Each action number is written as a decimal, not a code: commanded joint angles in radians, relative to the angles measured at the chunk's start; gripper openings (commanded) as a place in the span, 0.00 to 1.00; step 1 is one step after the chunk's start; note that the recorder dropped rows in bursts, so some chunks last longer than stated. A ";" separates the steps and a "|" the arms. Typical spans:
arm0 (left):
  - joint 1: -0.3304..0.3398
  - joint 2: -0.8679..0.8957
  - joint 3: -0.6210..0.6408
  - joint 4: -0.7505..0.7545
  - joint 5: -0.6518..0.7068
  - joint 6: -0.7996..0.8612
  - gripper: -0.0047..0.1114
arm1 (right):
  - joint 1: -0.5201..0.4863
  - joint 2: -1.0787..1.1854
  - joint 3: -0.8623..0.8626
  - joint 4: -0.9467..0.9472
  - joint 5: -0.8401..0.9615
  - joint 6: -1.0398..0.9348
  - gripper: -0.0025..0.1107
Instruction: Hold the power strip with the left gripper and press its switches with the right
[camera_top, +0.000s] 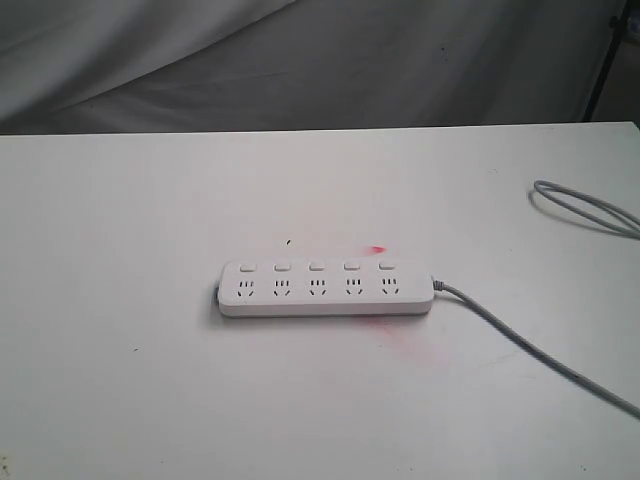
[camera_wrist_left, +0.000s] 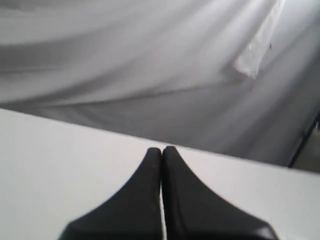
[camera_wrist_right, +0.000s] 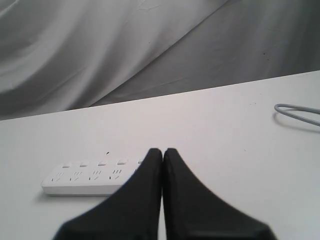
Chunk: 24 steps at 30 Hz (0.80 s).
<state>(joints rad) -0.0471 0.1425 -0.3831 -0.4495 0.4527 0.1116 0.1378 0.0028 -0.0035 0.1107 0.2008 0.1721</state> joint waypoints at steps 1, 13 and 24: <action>0.002 0.233 -0.178 -0.063 0.274 0.324 0.04 | -0.009 -0.003 0.004 0.007 -0.001 0.000 0.02; -0.028 0.961 -0.681 -0.235 0.504 1.142 0.04 | -0.009 -0.003 0.004 0.007 -0.001 0.000 0.02; -0.209 1.338 -0.688 -0.240 0.301 1.440 0.04 | -0.009 -0.003 0.004 0.007 -0.001 0.000 0.02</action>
<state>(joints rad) -0.1954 1.3991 -1.0631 -0.6901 0.8470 1.4889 0.1378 0.0028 -0.0035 0.1107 0.2008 0.1721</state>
